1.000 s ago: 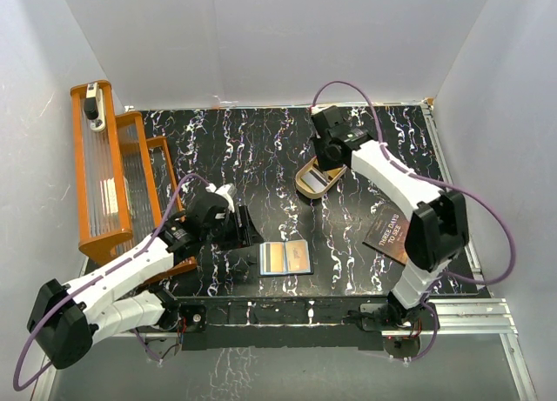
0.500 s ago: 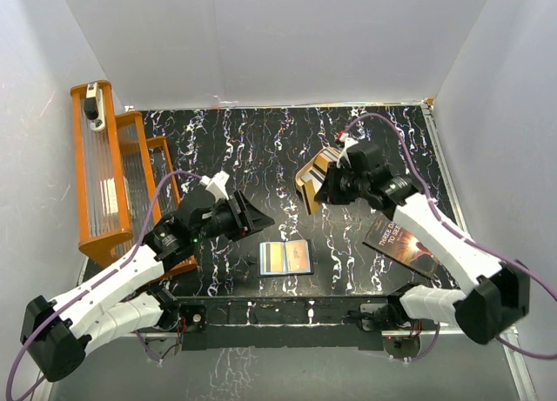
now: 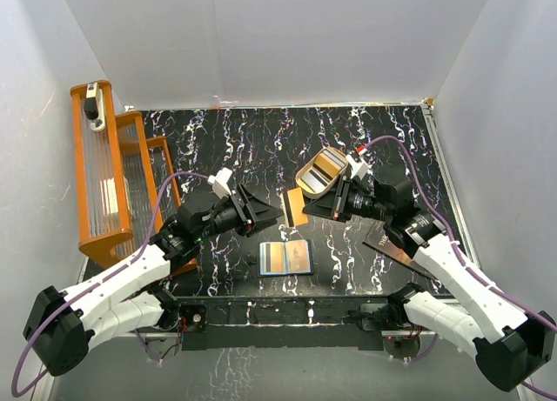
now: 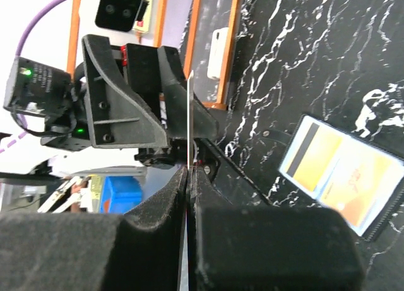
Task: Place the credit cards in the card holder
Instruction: Insert the credit card into the card holder.
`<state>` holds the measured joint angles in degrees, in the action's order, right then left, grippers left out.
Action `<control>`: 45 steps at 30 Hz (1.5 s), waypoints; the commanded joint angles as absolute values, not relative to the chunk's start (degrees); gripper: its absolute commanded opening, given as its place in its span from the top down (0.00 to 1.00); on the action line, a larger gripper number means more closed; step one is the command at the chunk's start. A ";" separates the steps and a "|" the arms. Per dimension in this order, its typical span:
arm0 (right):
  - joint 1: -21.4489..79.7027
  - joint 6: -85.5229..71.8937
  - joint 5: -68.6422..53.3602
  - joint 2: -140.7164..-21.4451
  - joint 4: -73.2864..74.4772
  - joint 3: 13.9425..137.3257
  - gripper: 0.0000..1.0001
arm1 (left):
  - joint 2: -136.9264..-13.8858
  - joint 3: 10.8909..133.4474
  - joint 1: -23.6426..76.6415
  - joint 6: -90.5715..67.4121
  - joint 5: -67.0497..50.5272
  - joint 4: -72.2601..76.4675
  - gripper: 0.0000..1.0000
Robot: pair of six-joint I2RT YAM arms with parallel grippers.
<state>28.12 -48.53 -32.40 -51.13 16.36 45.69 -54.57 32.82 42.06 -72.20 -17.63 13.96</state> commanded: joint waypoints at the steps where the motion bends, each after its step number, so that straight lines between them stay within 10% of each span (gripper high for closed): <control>1: 28.34 -55.75 -37.68 -49.81 6.01 43.98 1.00 | -54.05 30.70 41.90 -77.07 -19.60 25.41 0.44; 7: 28.30 -58.34 -40.79 -50.40 1.24 41.95 1.00 | -53.80 25.38 41.88 -82.81 -17.66 36.44 0.51; 16: 28.30 -58.03 -40.64 -50.61 1.85 39.56 1.00 | -52.62 23.49 41.93 -83.84 -15.43 39.62 0.97; 20: 28.34 -58.04 -40.78 -50.45 1.98 39.31 1.00 | -53.01 22.97 41.92 -83.78 -15.58 40.52 0.97; 26: 28.30 -59.57 -41.48 -50.33 0.48 38.67 1.00 | -53.59 22.21 41.87 -84.26 -15.82 40.44 0.71; 39: 28.31 -61.37 -42.45 -50.62 -1.82 36.69 1.00 | -56.11 21.45 41.91 -84.52 -16.94 42.36 0.69; 45: 28.26 -60.90 -41.99 -50.85 0.05 35.80 1.00 | -57.03 21.31 41.88 -84.51 -17.49 44.60 0.96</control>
<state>28.12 -61.25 -41.60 -51.00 2.33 36.45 -56.97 21.80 42.06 -85.14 -16.71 40.86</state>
